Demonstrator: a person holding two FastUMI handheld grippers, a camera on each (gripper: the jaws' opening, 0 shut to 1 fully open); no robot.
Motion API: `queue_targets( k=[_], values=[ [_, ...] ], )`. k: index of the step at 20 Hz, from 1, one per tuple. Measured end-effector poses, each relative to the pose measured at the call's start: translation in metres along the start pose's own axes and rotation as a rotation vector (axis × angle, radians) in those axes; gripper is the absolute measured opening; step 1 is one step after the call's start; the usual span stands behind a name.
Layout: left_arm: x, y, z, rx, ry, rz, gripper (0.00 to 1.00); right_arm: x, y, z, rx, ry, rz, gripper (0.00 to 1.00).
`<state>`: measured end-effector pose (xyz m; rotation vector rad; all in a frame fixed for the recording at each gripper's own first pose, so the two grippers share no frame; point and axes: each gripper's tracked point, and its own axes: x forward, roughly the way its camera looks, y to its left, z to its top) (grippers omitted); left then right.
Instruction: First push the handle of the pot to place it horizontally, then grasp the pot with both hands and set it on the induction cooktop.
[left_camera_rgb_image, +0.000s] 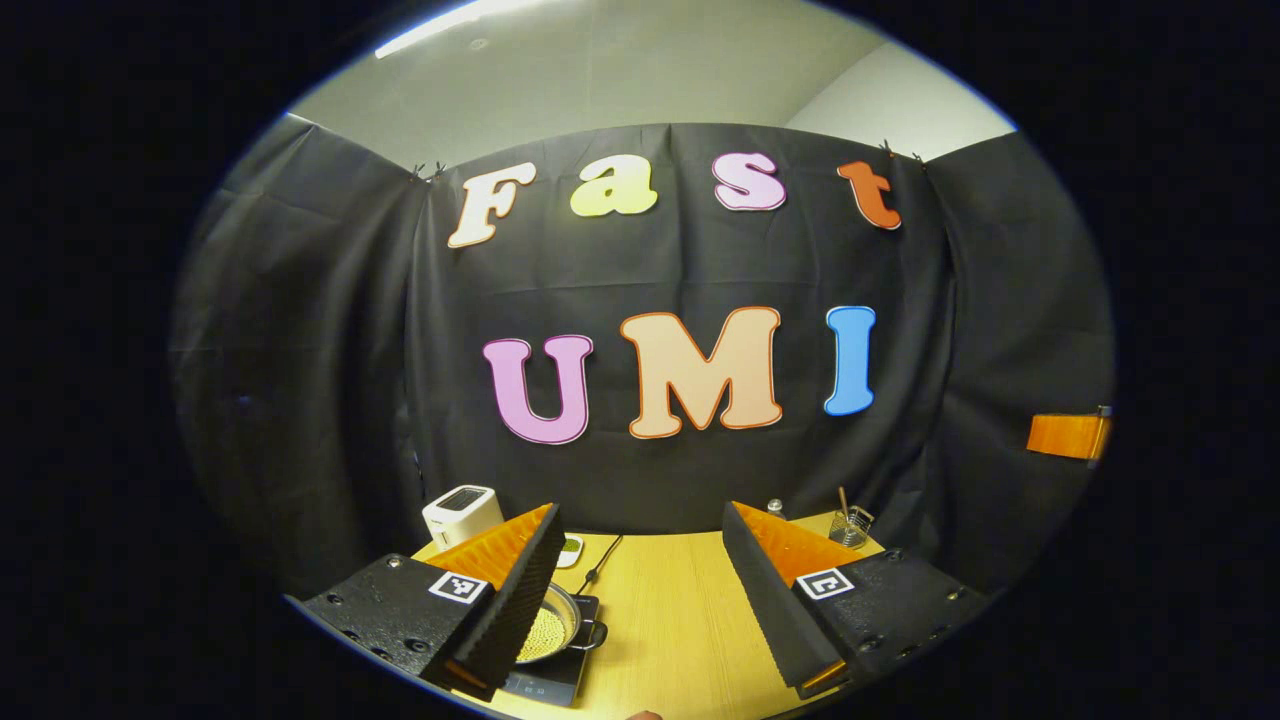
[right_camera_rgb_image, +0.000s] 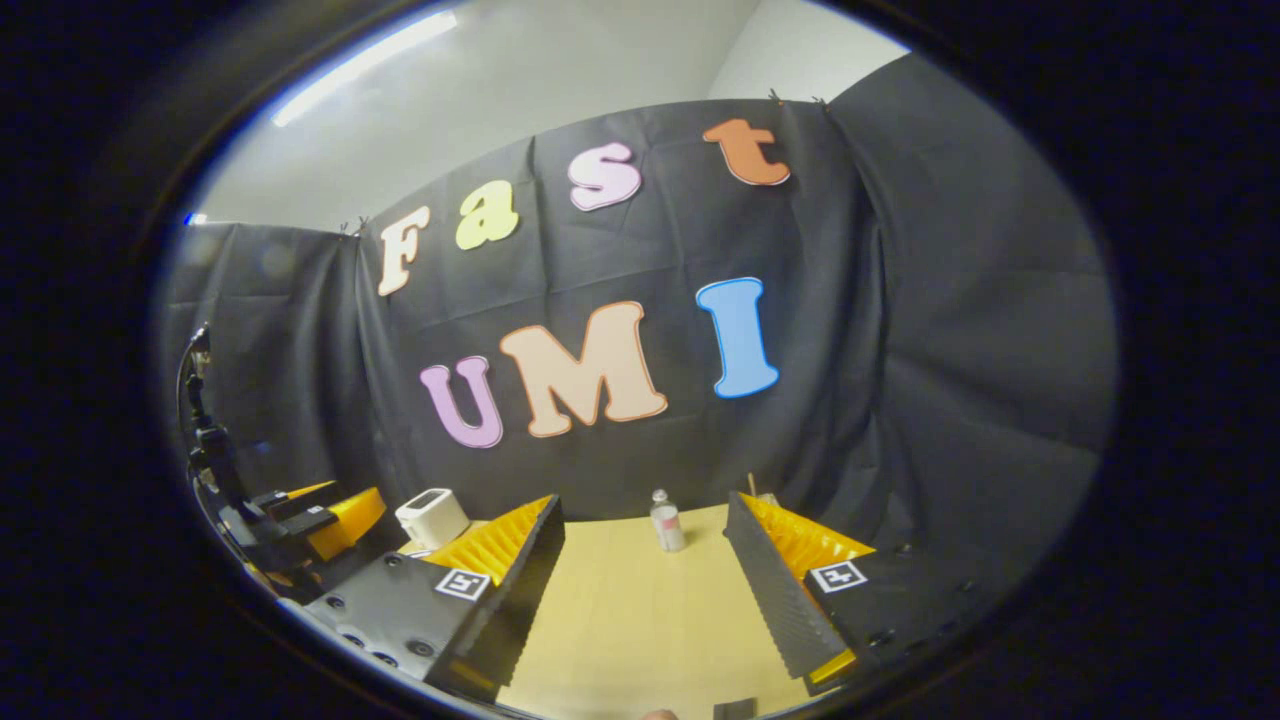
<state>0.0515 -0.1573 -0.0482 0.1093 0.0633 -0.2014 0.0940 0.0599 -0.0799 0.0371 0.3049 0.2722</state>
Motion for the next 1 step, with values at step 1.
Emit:
queue_targets(
  k=[1],
  values=[
    [0.0016,-0.0007,0.0,0.005,0.001,-0.004,0.97,-0.0032,-0.0013,0.0008,0.0,-0.005,-0.01,0.92]
  ],
)
